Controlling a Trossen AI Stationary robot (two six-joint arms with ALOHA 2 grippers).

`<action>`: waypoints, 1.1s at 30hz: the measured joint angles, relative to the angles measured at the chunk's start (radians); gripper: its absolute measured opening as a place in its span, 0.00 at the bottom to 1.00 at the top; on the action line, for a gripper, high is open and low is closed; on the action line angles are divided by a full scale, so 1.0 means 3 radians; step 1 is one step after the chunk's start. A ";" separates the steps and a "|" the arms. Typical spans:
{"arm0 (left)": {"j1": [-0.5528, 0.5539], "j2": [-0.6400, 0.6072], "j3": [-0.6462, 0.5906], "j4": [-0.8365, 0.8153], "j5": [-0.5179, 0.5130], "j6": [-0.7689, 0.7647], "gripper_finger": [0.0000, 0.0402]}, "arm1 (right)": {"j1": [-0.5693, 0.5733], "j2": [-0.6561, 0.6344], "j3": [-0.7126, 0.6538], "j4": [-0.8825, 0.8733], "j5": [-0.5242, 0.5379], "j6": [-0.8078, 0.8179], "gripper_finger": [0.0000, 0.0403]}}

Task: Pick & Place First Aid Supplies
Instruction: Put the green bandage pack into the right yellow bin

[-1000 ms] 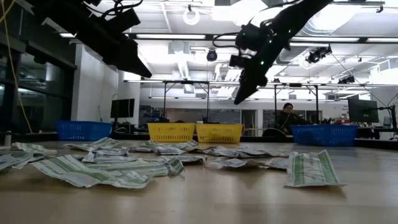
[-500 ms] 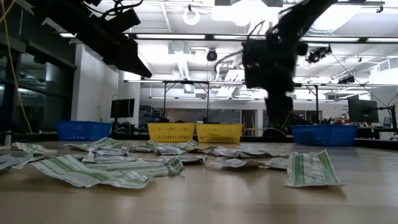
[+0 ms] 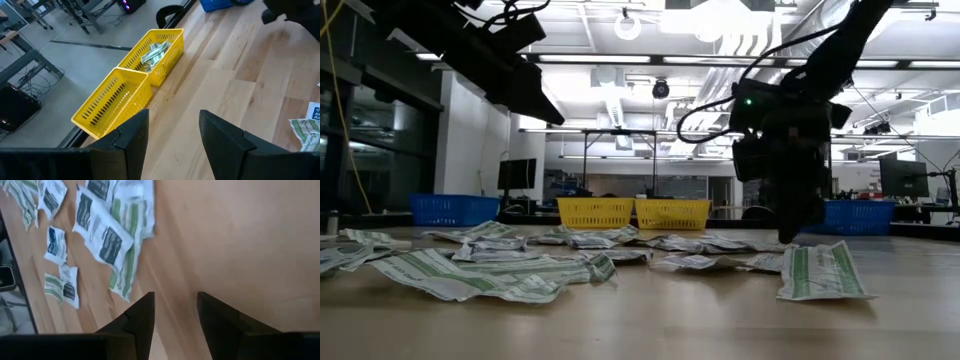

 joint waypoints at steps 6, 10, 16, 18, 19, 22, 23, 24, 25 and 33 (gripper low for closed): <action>0.0000 0.0000 0.0000 0.0001 0.0000 0.0000 0.43 | 0.0200 -0.0011 -0.0120 0.0320 0.0084 0.0340 0.35; -0.0001 0.0000 0.0000 0.0001 0.0000 0.0000 0.43 | 0.0355 -0.0014 -0.0152 0.0456 0.0204 0.0543 0.35; 0.0000 0.0000 0.0000 0.0001 0.0000 0.0000 0.43 | 0.0592 -0.0007 -0.0154 0.0564 0.0296 0.0759 0.35; -0.0001 0.0000 0.0000 0.0001 0.0000 0.0000 0.43 | 0.0661 -0.0005 -0.0155 0.0581 0.0297 0.0804 0.35; 0.0000 0.0000 0.0000 0.0001 0.0000 0.0000 0.43 | 0.0695 -0.0004 -0.0155 0.0580 0.0305 0.0827 0.35; 0.0000 0.0000 0.0000 0.0001 0.0000 0.0000 0.43 | 0.0783 -0.0004 -0.0155 0.0582 0.0363 0.0881 0.35; 0.0000 0.0000 0.0000 0.0001 0.0000 0.0000 0.43 | 0.0804 -0.0004 -0.0155 0.0588 0.0373 0.0885 0.35; 0.0000 0.0000 0.0000 0.0001 0.0000 0.0000 0.43 | 0.0822 -0.0004 -0.0155 0.0595 0.0373 0.0889 0.35; 0.0000 0.0000 0.0000 0.0001 0.0000 0.0000 0.43 | 0.0837 -0.0004 -0.0156 0.0605 0.0373 0.0900 0.35; -0.0001 0.0000 0.0000 0.0001 0.0001 0.0000 0.43 | 0.0921 0.0000 -0.0161 0.0714 0.0418 0.0964 0.35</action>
